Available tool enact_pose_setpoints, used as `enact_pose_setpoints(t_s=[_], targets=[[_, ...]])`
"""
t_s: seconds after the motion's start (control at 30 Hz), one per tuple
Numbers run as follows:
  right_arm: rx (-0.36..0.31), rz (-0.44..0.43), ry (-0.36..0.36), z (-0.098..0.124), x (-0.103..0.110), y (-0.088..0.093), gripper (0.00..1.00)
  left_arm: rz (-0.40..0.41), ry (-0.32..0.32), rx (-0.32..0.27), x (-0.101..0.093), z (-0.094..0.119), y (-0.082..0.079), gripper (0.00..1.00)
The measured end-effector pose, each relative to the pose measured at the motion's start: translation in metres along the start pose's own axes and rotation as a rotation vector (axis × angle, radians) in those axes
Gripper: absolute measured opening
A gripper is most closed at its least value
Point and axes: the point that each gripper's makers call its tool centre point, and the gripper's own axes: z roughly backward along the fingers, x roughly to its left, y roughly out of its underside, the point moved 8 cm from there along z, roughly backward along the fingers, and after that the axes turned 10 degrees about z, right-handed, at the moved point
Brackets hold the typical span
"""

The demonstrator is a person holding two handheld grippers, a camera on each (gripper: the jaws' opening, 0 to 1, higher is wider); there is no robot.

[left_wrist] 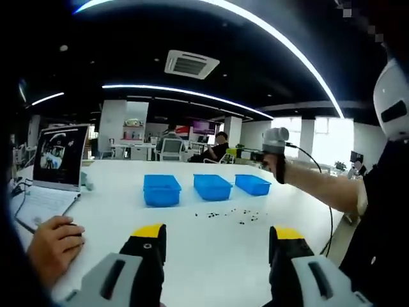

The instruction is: Pick up the resistors one by one and place each resistor into its matching bin, sorting the parts by color and model until every resistor is separated into the correct bin for its type

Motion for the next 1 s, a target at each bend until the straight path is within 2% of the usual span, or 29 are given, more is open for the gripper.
enact_pose_setpoints(t_s=[0.2, 0.7, 0.87, 1.0], targets=[[0.052, -0.016, 0.024, -0.024, -0.009, 0.014, 0.06, 0.003, -0.005, -0.001, 0.002, 0.001, 0.0, 0.66], [0.094, -0.024, 0.028, -0.024, -0.005, 0.026, 0.07, -0.011, 0.0, 0.003, -0.001, -0.005, -0.001, 0.66], [0.086, 0.002, 0.022, -0.025, -0.003, 0.028, 0.25, -0.011, 0.0, 0.005, -0.002, -0.006, -0.001, 0.66], [0.081, 0.003, 0.021, -0.022, -0.006, 0.027, 0.26, -0.011, 0.002, 0.009, -0.003, -0.007, -0.001, 0.66]])
